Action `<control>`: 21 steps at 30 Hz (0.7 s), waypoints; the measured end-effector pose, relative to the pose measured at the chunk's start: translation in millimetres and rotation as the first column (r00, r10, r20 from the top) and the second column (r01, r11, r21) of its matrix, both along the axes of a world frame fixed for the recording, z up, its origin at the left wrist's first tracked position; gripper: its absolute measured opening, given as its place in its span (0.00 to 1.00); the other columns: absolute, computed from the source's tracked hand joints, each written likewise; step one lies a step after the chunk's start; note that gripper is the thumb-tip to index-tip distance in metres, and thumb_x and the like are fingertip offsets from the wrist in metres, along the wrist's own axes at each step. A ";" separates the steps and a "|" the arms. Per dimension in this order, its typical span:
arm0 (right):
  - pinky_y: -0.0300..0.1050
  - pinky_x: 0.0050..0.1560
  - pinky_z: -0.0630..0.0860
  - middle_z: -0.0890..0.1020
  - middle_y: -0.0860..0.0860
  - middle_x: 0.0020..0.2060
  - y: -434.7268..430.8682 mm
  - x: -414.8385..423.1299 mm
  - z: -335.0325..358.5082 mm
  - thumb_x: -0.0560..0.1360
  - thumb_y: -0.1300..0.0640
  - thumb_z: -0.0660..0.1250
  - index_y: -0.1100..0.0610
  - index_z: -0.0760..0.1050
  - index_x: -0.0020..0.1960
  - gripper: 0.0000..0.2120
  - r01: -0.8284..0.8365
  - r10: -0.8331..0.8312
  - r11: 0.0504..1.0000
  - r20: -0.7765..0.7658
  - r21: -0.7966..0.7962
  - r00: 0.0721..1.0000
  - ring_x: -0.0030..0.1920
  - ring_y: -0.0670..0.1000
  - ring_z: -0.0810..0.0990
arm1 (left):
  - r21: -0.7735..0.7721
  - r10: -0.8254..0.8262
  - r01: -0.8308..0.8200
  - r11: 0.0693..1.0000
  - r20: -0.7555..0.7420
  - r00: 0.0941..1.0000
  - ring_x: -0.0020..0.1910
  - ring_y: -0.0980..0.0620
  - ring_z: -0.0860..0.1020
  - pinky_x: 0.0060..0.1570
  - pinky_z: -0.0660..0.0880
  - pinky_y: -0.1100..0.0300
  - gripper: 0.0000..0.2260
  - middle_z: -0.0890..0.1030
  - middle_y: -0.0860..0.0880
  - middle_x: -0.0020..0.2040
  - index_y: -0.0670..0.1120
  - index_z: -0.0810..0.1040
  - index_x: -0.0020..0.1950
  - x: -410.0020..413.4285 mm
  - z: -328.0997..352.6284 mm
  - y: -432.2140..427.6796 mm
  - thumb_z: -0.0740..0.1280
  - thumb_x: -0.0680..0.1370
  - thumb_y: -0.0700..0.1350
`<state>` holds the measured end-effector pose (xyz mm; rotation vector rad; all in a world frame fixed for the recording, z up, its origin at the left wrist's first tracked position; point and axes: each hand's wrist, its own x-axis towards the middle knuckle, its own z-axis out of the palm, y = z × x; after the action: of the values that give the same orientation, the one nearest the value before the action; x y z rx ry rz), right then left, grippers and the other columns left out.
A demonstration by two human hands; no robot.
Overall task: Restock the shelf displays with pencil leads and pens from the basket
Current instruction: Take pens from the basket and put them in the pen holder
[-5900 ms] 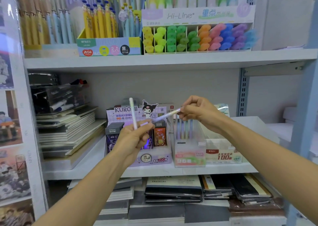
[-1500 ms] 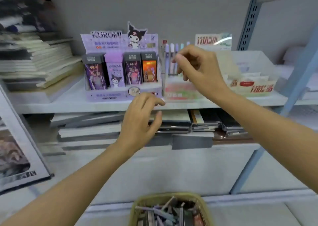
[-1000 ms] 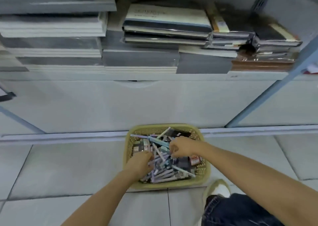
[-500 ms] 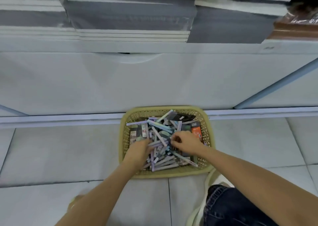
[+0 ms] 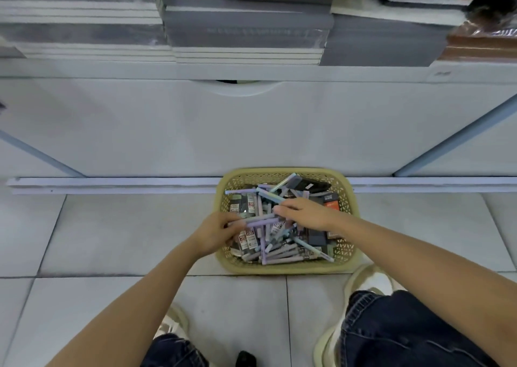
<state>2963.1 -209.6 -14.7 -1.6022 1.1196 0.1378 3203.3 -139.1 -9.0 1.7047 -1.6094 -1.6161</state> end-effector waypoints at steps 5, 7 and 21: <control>0.32 0.28 0.62 0.62 0.48 0.29 14.6 22.3 5.7 0.83 0.52 0.55 0.59 0.68 0.41 0.16 0.270 -0.283 0.959 0.235 0.089 0.930 0.23 0.40 0.61 | 0.175 0.545 -0.519 0.837 -0.365 0.755 0.31 0.51 0.73 0.29 0.72 0.64 0.08 0.78 0.48 0.32 0.39 0.78 0.52 -10.8 1.7 -6.4 0.70 0.77 0.42; 0.31 0.27 0.61 0.63 0.49 0.30 21.3 36.4 5.6 0.84 0.52 0.54 0.61 0.70 0.47 0.14 0.362 -0.383 0.924 0.281 0.125 0.880 0.23 0.40 0.61 | 0.309 0.643 -0.579 0.754 -0.527 0.556 0.38 0.48 0.76 0.36 0.75 0.61 0.15 0.80 0.43 0.40 0.36 0.75 0.57 -23.6 1.3 -8.2 0.68 0.76 0.46; 0.47 0.58 0.66 0.73 0.53 0.61 29.8 4.2 -49.1 0.72 0.49 0.72 0.57 0.70 0.65 0.25 -0.558 0.457 0.782 -0.356 -0.276 0.816 0.62 0.53 0.68 | 0.442 0.704 -0.561 0.700 -0.291 0.648 0.22 0.57 0.60 0.22 0.62 0.64 0.11 0.63 0.53 0.26 0.41 0.74 0.48 -30.1 -37.0 -2.7 0.56 0.84 0.45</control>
<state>2967.4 -179.7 -63.8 -2.2671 0.9111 0.5520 3173.2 -141.8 -46.0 1.6064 -0.4335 -1.7306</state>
